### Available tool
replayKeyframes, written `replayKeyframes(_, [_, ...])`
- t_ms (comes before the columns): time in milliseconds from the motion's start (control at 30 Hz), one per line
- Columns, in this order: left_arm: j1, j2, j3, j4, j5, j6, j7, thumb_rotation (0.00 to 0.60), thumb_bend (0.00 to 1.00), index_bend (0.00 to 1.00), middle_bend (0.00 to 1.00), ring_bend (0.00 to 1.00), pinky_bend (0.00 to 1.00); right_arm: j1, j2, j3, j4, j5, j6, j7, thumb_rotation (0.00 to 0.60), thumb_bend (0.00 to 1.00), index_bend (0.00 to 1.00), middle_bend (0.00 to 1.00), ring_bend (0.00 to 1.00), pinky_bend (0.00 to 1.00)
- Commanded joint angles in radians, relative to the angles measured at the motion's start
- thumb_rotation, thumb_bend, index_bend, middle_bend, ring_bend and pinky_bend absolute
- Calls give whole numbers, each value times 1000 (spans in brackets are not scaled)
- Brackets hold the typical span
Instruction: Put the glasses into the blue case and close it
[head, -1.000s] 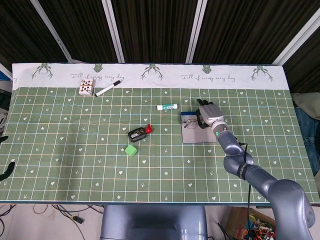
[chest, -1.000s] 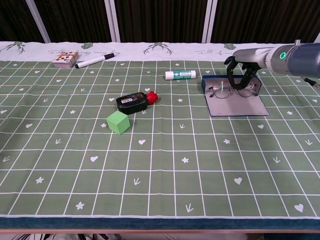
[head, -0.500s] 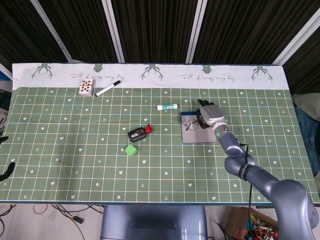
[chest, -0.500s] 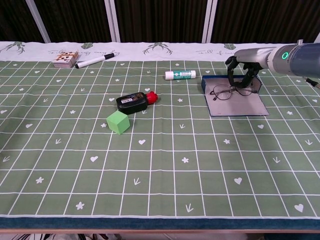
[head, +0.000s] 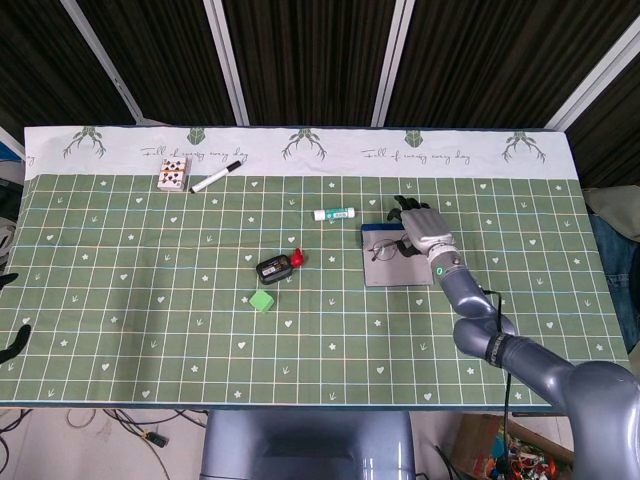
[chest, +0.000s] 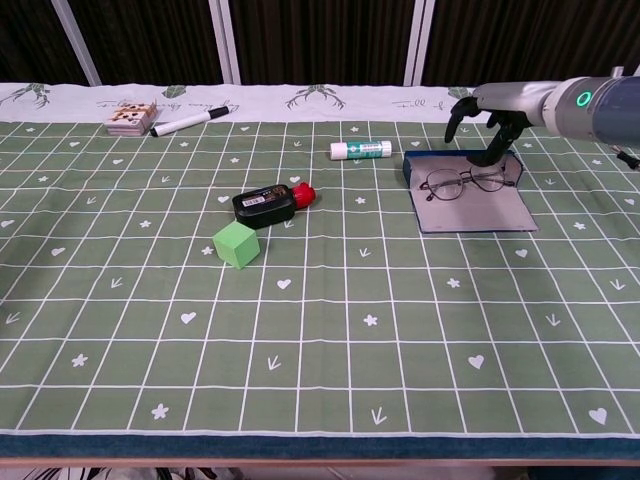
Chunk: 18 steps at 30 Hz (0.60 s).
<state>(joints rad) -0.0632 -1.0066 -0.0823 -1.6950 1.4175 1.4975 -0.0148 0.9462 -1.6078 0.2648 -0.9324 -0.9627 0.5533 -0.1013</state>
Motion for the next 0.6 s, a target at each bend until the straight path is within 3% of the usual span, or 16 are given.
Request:
replayKeyframes(33, [0,0,1,-1,3,1,1,600,318,180,0,0,0,-60,85,-4,-149,-21,94,-2,600,496,215,0,54,147])
replayKeyframes(267, [-1,-2,4,-5,14,4,7,600,318,180,0,0,0,-162,208,-34,-398,-40,226,-17,600,480,198,39,73,148])
replayKeyframes(400, [0,-3,4,-9,21,11,9,600,318,180,0,0,0,-197,247,-63,-485,-39,261,-45,600,479,154,133,115,151])
replayKeyframes(500, [2,-3,1,-17,27,22,9,600,318,180,0,0,0,-211,275,-92,-546,-15,274,-103,600,479,124,197,174,257])
replayKeyframes(600, [3,-3,0,-21,30,29,14,600,319,180,0,0,0,-216,286,-101,-586,26,291,-148,600,478,116,360,340,438])
